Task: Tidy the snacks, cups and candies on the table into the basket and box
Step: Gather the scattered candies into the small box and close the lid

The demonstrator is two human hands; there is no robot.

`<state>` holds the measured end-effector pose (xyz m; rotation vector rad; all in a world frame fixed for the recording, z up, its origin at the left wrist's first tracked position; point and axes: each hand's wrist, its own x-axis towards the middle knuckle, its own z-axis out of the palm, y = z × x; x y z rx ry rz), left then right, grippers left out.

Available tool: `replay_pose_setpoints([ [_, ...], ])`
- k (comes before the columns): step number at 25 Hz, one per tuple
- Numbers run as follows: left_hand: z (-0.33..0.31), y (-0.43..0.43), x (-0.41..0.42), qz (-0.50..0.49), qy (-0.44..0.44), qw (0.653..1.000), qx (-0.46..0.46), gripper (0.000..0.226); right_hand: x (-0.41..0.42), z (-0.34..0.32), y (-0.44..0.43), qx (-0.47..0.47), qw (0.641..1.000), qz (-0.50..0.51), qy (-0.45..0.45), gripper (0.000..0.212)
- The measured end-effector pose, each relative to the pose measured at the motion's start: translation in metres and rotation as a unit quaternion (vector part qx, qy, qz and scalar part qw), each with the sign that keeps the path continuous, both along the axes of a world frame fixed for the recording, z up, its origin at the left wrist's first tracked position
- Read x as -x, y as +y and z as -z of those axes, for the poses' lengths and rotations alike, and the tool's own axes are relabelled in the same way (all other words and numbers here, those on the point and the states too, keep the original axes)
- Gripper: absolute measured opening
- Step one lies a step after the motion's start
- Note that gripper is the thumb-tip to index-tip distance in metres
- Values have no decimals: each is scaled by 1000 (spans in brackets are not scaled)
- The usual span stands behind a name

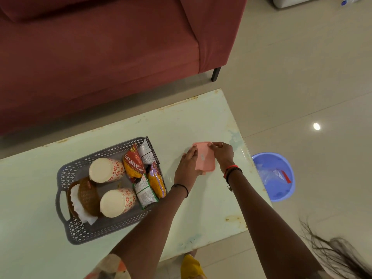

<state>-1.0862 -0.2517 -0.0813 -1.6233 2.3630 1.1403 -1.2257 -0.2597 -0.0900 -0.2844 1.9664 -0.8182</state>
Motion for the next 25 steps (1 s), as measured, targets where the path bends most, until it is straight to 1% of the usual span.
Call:
replay_pose_setpoints([
  [3,3,1,-1,-7,6,1000,1,80,3,3,-5,1,1000,1,3,15],
  [5,5,1,0,-14,5,1000,4,81,3,3,-7,-3,1000,-8,20,13],
  [8,6,0,2,-16,-1,1000,10,82,-1,0,-7,-8,998,-27,55,19],
  [10,5,0,3,-12,-6,1000,9,83,-2,-1,0,-25,999,-19,37,30],
  [12,3,0,3,-5,-7,1000,9,83,-2,-1,12,-48,999,-7,0,35],
  [15,-1,0,2,2,-8,1000,3,83,-7,-1,34,-62,997,-10,-34,32],
  [18,-7,2,1,15,-17,1000,-3,85,-13,-4,44,-42,999,-14,-18,33],
  [20,-12,8,-3,-10,-12,1000,-1,85,-18,-8,44,-36,999,-20,-9,33],
  [25,-29,25,-30,-68,1,997,28,73,-42,-13,36,-36,997,-61,-7,33],
])
